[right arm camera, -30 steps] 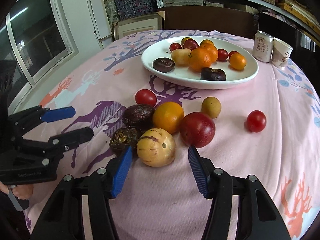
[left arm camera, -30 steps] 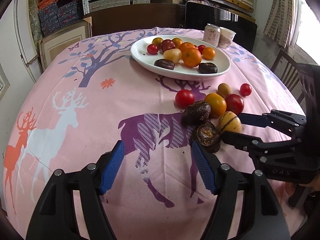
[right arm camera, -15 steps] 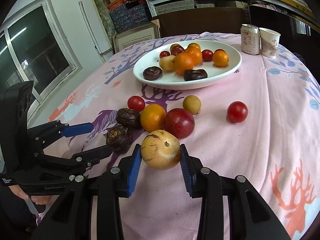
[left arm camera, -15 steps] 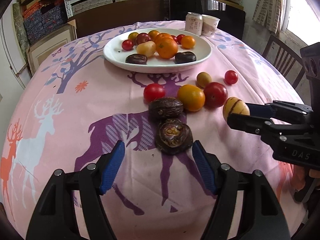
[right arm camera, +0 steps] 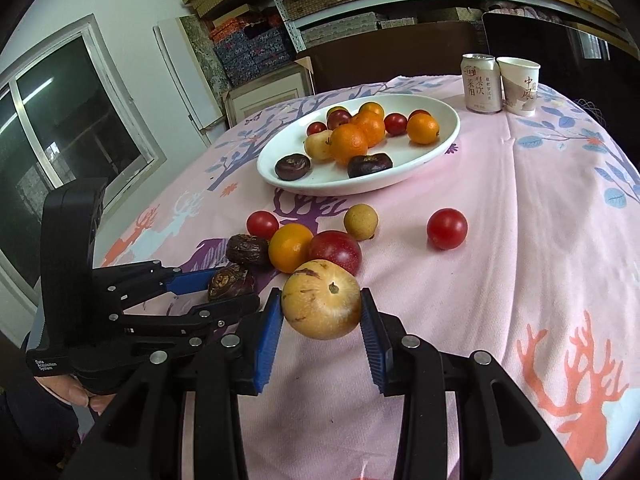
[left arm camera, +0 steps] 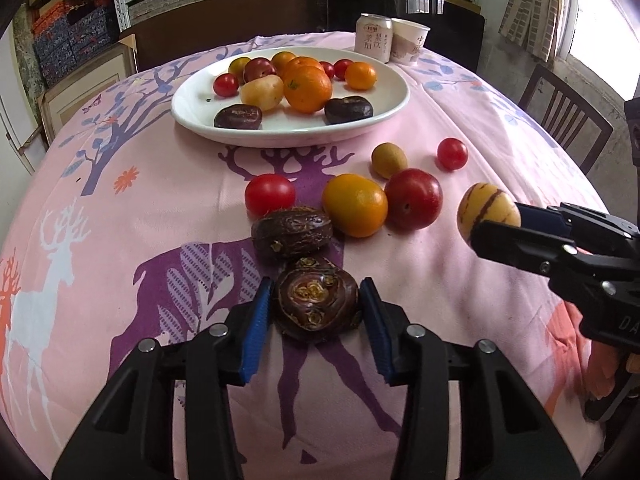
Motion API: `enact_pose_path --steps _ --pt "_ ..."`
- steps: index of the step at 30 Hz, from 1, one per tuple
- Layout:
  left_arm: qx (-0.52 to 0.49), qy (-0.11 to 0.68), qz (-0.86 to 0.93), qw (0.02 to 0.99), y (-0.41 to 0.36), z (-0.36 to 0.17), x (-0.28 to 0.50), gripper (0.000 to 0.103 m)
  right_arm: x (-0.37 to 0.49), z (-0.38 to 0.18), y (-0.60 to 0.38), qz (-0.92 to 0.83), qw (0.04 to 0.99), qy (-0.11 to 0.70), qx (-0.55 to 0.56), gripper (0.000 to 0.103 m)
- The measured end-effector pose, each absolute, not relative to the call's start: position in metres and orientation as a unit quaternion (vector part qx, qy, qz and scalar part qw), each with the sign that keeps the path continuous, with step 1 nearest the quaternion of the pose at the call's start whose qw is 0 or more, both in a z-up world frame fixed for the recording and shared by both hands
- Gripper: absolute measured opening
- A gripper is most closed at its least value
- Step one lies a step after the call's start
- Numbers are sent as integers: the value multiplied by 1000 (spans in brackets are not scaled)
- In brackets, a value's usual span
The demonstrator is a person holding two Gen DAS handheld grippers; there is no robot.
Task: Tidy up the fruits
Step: 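Carry both fruits onto the white plate and open both tools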
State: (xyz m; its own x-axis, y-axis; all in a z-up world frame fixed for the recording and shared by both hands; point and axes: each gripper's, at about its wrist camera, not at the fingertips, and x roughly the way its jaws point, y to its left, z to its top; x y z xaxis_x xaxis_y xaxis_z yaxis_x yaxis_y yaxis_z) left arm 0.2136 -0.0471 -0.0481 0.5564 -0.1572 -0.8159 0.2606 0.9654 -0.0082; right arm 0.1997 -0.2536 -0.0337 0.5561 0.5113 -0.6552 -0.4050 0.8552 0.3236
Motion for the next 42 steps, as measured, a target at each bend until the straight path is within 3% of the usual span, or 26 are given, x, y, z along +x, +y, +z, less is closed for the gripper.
enact_pose_path --steps 16,33,34,35,36,42 --pt "72 355 -74 929 -25 50 259 43 217 47 -264 180 953 243 9 39" --pt "58 413 -51 908 -32 -9 371 44 334 -19 -229 181 917 356 -9 41" --pt "59 413 -46 908 -32 -10 374 48 338 -21 -229 174 917 359 -12 45" --pt "59 411 -36 909 -31 -10 375 67 340 -22 -229 168 917 361 -15 62" --pt "56 405 -24 912 -29 -8 375 80 340 -23 -230 164 919 358 -15 65" --pt "44 389 -14 920 -17 3 355 81 327 -17 -243 173 916 362 12 65"
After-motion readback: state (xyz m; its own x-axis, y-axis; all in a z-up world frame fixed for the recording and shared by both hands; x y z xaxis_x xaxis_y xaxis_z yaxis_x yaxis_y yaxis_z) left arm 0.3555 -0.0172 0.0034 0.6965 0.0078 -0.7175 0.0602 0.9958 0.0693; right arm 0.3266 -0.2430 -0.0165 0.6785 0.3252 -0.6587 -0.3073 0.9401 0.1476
